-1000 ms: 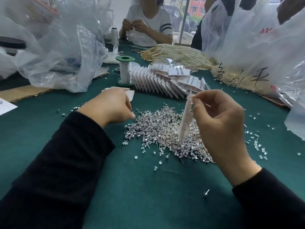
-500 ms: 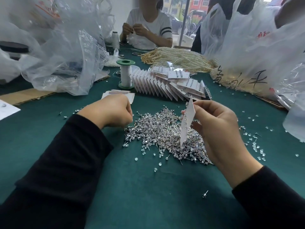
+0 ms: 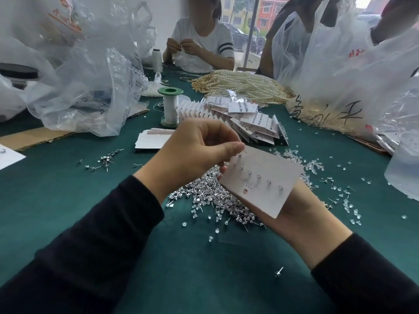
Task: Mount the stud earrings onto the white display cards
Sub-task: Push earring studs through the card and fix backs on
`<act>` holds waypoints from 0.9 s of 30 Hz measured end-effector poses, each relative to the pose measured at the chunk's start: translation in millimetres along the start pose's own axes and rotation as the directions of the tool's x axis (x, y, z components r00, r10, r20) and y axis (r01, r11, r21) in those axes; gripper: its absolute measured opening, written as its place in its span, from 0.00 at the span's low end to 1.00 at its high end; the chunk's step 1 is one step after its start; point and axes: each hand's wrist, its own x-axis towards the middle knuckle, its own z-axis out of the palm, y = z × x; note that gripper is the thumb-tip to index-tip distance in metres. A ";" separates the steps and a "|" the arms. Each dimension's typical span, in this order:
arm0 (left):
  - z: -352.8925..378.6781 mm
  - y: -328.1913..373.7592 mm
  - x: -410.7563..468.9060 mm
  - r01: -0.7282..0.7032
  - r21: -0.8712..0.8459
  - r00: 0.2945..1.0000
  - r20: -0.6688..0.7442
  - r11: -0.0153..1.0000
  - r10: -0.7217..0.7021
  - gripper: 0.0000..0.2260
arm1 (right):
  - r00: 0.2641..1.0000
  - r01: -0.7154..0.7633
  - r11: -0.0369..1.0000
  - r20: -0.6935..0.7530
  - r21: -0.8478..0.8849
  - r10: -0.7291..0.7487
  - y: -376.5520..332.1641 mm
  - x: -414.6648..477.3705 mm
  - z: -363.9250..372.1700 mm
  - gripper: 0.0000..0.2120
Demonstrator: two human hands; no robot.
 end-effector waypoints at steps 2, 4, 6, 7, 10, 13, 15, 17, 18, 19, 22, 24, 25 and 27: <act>4.2 0.4 0.4 0.003 0.022 1.000 -0.004 1.000 -0.003 0.01 | 0.999 0.010 1.000 0.041 0.018 -0.010 0.3 -0.1 0.5 0.09; 5.1 0.8 0.4 0.002 0.049 1.000 -0.004 0.999 -0.002 0.01 | 1.000 0.001 0.999 0.030 0.041 -0.002 0.0 -0.3 -0.5 0.10; 4.4 1.2 0.1 -0.007 0.046 1.000 0.005 0.999 0.007 0.03 | 1.000 -0.010 1.000 -0.001 0.029 0.010 0.8 0.1 -1.6 0.11; 4.0 1.5 -0.2 -0.012 0.043 1.000 0.011 0.999 0.012 0.03 | 1.000 -0.014 1.000 -0.015 0.027 0.014 1.0 0.2 -1.2 0.11; 4.8 2.9 -1.3 -0.024 0.054 1.000 0.019 0.998 0.023 0.03 | 0.998 -0.011 0.999 -0.059 0.032 0.013 0.5 -0.7 0.4 0.10; 5.6 3.6 -1.9 -0.018 0.077 1.000 0.020 0.997 0.016 0.02 | 0.995 -0.025 1.000 -0.095 0.015 0.026 0.4 0.2 1.9 0.09; 5.8 3.5 -2.3 -0.013 0.107 1.000 0.025 0.994 0.011 0.01 | 0.992 -0.033 0.999 -0.124 0.003 0.034 1.2 0.9 1.9 0.10; 6.4 3.2 -2.5 -0.014 0.143 1.000 0.027 0.990 0.010 0.01 | 0.987 -0.040 0.999 -0.154 0.006 0.040 0.8 0.7 2.5 0.10; 6.8 3.2 -2.5 -0.014 0.159 1.000 0.025 0.987 0.010 0.01 | 0.986 -0.041 0.999 -0.161 0.017 0.043 0.6 0.7 2.4 0.10; 6.8 2.9 -2.2 -0.015 0.170 1.000 0.021 0.985 0.011 0.01 | 0.985 -0.044 0.999 -0.165 0.028 0.048 0.4 0.8 2.3 0.09; 7.1 1.5 -1.8 -0.012 0.199 1.000 0.005 0.980 0.011 0.01 | 0.982 -0.054 0.998 -0.180 0.020 0.057 2.1 2.0 0.6 0.11; 10.2 -0.5 -1.9 -0.003 0.200 1.000 -0.012 0.980 0.005 0.02 | 0.971 -0.035 0.998 -0.236 -0.042 0.024 4.4 2.8 -0.3 0.18; 12.6 -1.8 -1.7 0.006 0.186 0.999 -0.035 0.983 0.000 0.02 | 0.961 -0.006 0.996 -0.277 -0.087 -0.018 5.4 2.7 -0.2 0.19; 16.9 -4.5 -1.3 0.060 0.055 0.995 -0.080 0.997 -0.056 0.05 | 0.913 0.079 0.951 -0.361 -0.300 -0.190 7.7 3.1 -2.4 0.06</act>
